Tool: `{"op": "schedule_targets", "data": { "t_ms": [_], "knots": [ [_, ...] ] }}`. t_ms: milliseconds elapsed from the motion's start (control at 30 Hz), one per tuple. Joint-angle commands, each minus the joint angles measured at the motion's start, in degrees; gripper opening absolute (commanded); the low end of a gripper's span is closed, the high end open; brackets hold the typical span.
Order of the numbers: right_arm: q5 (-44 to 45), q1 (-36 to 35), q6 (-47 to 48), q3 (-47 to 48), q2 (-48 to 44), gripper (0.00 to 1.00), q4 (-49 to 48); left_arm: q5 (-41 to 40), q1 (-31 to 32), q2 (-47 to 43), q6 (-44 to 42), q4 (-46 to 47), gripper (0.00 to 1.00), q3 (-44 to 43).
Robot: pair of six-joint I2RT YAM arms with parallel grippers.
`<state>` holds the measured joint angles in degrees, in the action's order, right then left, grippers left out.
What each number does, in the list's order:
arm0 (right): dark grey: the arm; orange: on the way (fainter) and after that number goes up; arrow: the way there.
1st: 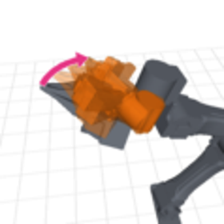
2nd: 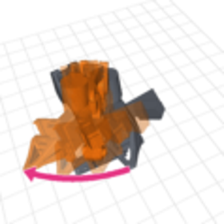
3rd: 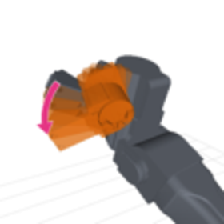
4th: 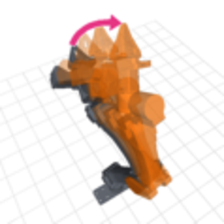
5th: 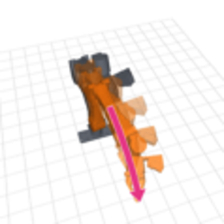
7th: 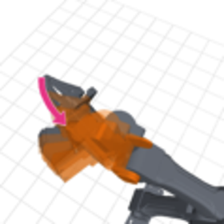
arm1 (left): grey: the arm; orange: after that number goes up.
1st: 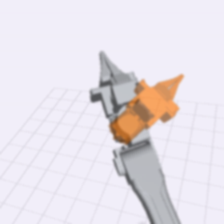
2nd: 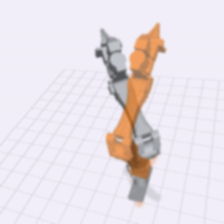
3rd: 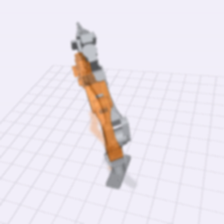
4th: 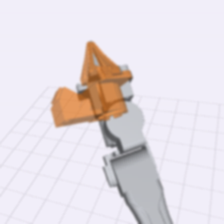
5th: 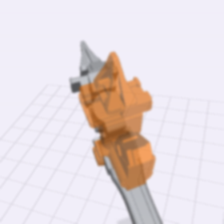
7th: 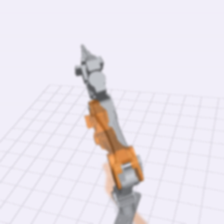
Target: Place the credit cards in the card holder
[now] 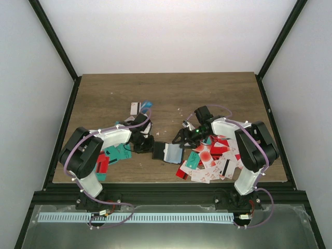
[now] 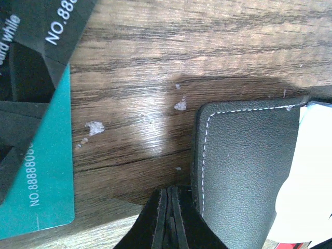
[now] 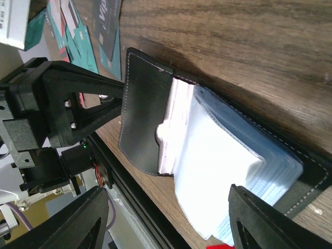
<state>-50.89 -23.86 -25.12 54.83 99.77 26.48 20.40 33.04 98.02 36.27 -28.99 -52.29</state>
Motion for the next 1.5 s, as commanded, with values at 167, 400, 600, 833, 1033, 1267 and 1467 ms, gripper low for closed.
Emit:
{"op": "schedule_targets", "data": {
  "t_ms": [167,400,600,833,1033,1267,1467],
  "knots": [
    [1.18,-0.40,-1.14,-0.94,-0.36,0.65,-0.21,-3.76,0.00,0.97,-0.06,-2.96,0.04,0.67],
    [0.67,-0.78,-1.68,-1.74,0.77,0.66,-1.46,-3.77,0.01,1.12,-0.23,-2.94,0.04,0.61],
    [1.04,-1.41,-2.76,-2.28,1.64,0.66,-2.96,-3.96,0.01,1.31,-0.66,-3.29,0.04,0.28],
    [2.40,-1.89,-3.13,-2.21,2.25,0.66,-2.56,-3.79,0.01,1.61,-1.28,-3.57,0.04,0.01],
    [3.95,-1.99,-2.88,-3.38,0.53,0.67,-1.89,-4.04,0.01,1.40,-1.55,-3.63,0.04,0.32],
    [2.30,-2.74,-4.20,-3.96,1.34,0.66,-4.62,-3.71,-0.03,1.39,-1.97,-3.53,0.04,0.34],
    [1.85,-4.39,-4.57,-1.65,2.08,0.66,-4.87,-3.36,0.00,1.50,-2.35,-3.58,0.04,0.02]
  ]
}}
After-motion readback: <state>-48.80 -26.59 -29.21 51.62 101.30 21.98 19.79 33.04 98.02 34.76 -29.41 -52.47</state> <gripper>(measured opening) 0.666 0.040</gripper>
